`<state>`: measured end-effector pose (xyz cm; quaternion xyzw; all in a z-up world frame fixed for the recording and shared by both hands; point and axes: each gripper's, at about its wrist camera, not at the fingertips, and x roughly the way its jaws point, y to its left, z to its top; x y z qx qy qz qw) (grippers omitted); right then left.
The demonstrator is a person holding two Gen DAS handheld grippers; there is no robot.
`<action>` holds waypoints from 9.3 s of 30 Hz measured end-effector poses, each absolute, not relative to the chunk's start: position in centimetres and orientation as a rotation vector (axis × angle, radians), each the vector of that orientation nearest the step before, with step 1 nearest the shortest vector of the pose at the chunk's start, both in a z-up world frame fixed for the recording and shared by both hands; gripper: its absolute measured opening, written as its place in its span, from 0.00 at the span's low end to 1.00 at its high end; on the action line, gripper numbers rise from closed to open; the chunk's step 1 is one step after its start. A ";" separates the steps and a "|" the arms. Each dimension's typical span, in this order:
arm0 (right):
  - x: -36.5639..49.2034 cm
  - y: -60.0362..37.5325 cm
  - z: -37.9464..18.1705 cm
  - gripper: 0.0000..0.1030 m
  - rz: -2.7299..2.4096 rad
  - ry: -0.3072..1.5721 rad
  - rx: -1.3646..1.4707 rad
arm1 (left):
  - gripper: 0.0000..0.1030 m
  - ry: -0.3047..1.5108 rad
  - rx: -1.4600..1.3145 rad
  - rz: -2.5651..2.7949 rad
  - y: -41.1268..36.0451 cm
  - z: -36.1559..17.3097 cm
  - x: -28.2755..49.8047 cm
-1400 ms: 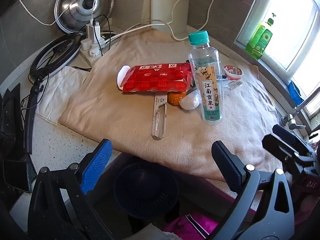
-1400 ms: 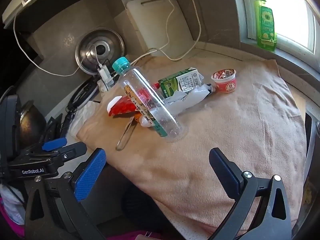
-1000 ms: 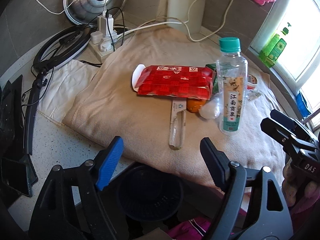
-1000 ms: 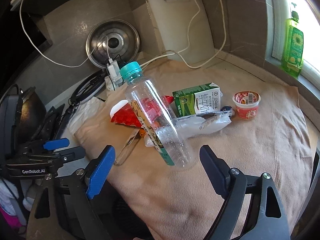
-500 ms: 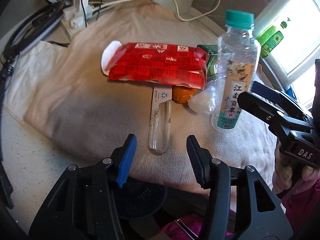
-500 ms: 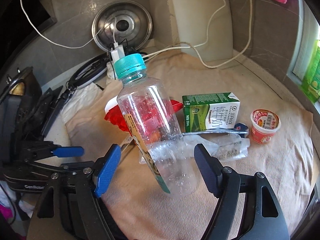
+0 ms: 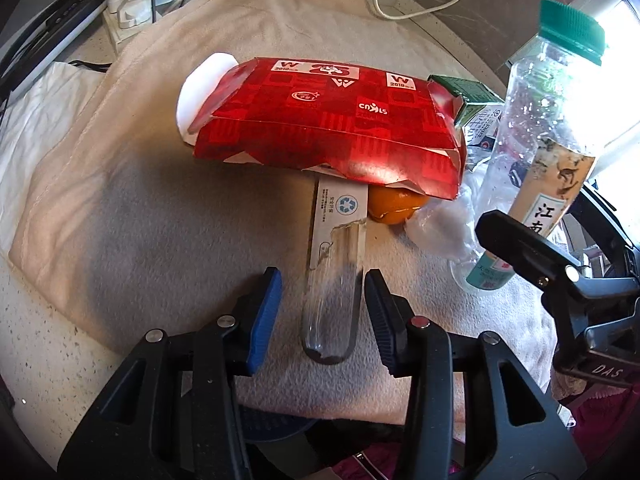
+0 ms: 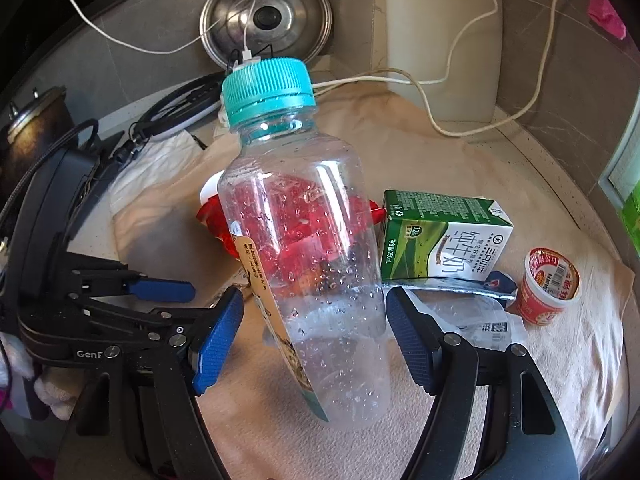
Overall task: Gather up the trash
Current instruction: 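Grasp the clear plastic tube with the left tool while the right tool grasps the water bottle, then lift the tube and bottle off the towel and carry them toward the counter edge, then lower both tools over the blue basket and open them to drop the items, then raise both open tools back over the towel, then grasp the red snack wrapper with the left tool while the right tool grasps the red-lidded cup, then lift the wrapper and cup and carry them over the blue basket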
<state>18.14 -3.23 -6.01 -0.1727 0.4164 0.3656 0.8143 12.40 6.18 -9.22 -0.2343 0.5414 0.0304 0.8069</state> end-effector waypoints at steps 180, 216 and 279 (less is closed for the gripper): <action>3.3 -10.4 -8.4 0.67 0.696 1.142 -0.009 | 0.64 1.170 -0.527 0.196 7.3 -6.4 -1.2; 26.5 -22.2 -5.5 0.69 0.430 1.019 0.170 | 0.62 1.008 -1.075 0.418 10.5 -9.3 15.4; 29.5 -23.2 -5.4 0.07 0.400 1.103 0.423 | 0.10 0.897 -0.627 0.272 8.6 0.8 18.3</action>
